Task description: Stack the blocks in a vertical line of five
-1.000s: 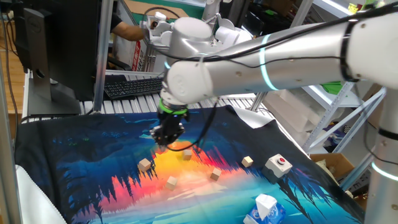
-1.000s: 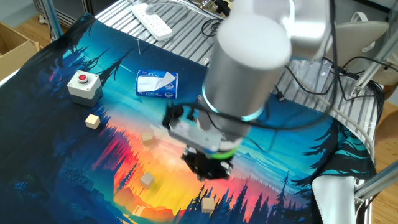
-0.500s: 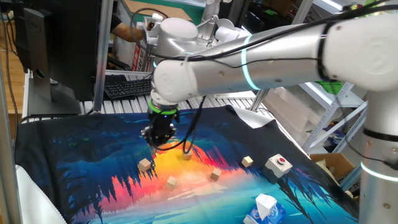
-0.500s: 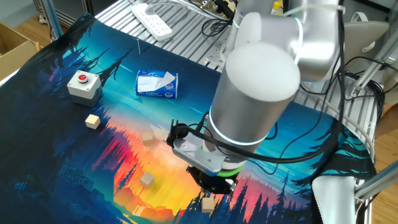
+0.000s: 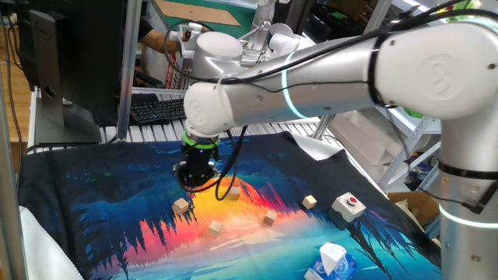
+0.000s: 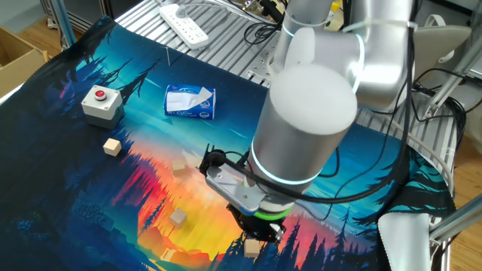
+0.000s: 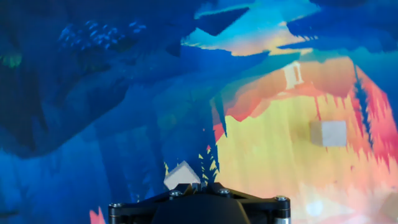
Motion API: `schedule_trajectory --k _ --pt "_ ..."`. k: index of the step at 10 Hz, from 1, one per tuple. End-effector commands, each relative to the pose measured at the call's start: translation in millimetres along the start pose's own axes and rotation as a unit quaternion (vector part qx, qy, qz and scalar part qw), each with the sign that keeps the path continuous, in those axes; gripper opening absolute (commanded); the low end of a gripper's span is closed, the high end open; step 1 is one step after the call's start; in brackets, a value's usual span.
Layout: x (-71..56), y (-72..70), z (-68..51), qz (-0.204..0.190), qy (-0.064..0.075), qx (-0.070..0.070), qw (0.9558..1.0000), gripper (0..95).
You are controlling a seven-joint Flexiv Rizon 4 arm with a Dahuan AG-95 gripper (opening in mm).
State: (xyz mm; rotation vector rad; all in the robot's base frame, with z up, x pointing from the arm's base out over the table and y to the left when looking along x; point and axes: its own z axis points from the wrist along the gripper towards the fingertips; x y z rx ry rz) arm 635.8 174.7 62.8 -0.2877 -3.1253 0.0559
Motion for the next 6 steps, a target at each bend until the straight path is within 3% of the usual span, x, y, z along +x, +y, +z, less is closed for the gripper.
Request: schedule_trajectory --k 1,3,6 --pt "-3.5 1.7 2.7 0.055 0.010 -0.002 0.9984 0.0" --pt "-5.0 2.6 5.9 0.092 0.014 0.000 0.9957 0.0" --pt "-5.1 3.8 9.8 0.154 0.014 0.002 0.9879 0.0"
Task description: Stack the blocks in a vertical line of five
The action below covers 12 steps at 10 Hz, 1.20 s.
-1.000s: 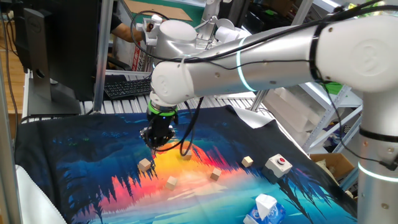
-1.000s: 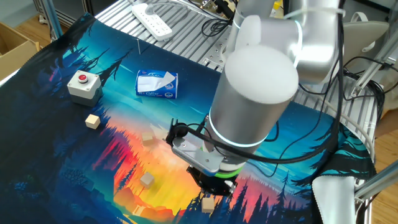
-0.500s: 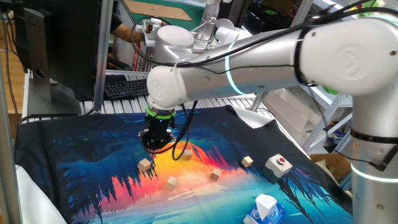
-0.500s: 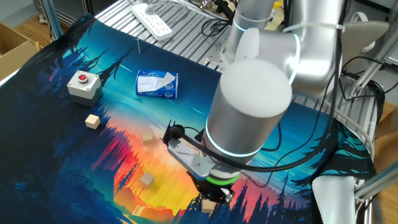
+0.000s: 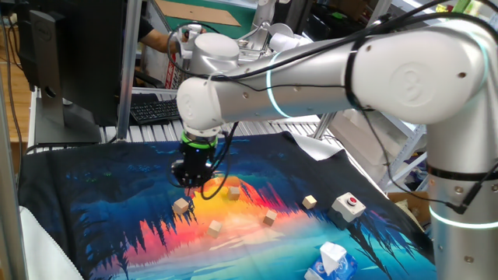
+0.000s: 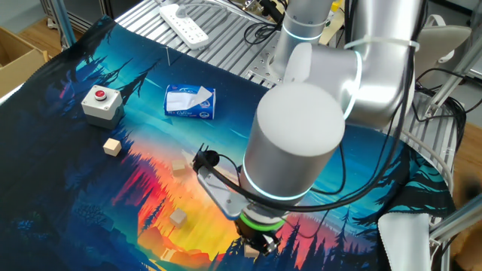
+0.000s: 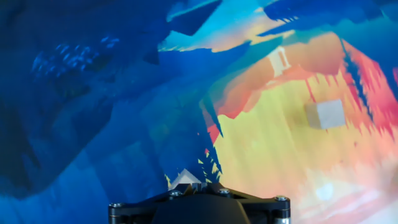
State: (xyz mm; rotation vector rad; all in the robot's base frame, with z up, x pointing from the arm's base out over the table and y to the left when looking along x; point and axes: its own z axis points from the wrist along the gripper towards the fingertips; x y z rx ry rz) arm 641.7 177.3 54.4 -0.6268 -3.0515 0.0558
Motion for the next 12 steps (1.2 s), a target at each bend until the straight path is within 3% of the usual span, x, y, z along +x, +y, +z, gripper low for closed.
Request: schedule_trajectory --k 1,4,9,10,12 --pt "0.9 0.4 1.0 0.077 0.004 -0.009 0.9970 0.0" --pt "1.5 0.9 0.5 0.141 0.022 -0.032 0.9892 0.0" --pt "4.0 4.6 3.9 0.188 0.021 -0.034 0.9813 0.0" --pt "4.1 8.6 7.6 0.208 0.022 -0.034 0.9772 0.0" --pt "5.2 12.3 11.3 0.220 0.027 -0.040 0.9742 0.0"
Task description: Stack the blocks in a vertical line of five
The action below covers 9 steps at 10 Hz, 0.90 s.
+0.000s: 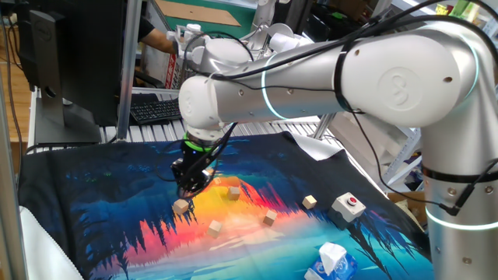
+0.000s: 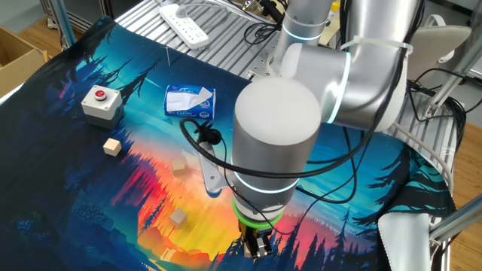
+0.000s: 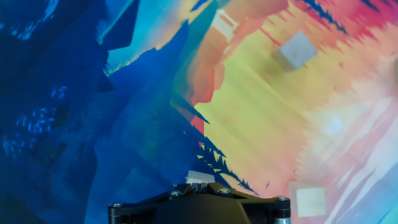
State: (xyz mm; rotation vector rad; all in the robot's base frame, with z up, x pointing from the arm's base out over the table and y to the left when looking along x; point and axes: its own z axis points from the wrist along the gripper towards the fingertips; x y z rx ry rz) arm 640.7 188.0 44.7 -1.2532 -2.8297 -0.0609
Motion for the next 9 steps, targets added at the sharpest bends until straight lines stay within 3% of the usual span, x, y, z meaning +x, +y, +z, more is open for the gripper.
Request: schedule_trajectory --k 1,2,3,4,9 --pt "1.0 2.1 2.1 0.006 0.008 -0.004 0.9999 19.0" --pt "0.8 2.1 2.8 0.002 0.007 -0.003 1.0000 38.0" --pt "0.9 2.2 2.8 0.001 0.006 -0.003 1.0000 38.0" --pt "0.9 2.2 2.9 0.001 0.005 -0.002 1.0000 57.0" --pt "-0.3 2.0 10.6 0.000 0.003 -0.004 1.0000 57.0"
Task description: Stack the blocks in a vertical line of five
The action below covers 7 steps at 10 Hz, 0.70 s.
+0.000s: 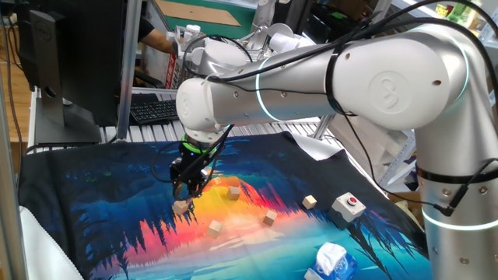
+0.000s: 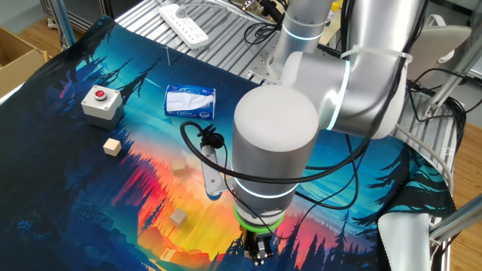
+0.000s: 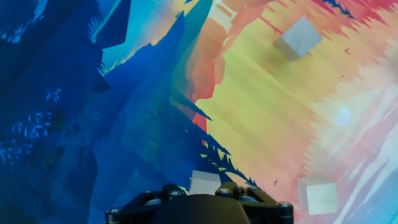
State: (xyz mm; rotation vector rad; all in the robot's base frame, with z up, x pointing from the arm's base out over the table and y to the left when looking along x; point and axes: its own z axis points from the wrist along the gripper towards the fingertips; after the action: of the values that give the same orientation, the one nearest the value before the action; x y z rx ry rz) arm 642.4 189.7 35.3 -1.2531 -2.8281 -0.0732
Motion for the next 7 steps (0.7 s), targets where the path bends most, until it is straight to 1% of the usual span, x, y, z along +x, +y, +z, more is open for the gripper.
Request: schedule_trajectory --k 1,2,4,5,7 --pt "-0.1 -0.3 2.4 0.000 -0.001 -0.001 1.0000 57.0" --pt "-0.6 -0.5 5.5 -0.006 -0.005 -0.003 1.0000 57.0" --pt "-0.5 -0.5 5.6 -0.018 -0.006 -0.005 0.9998 57.0" --pt "-0.6 -0.6 6.0 -0.021 -0.007 -0.005 0.9997 38.0" --pt "-0.5 -0.7 6.4 -0.024 -0.014 -0.005 0.9996 38.0"
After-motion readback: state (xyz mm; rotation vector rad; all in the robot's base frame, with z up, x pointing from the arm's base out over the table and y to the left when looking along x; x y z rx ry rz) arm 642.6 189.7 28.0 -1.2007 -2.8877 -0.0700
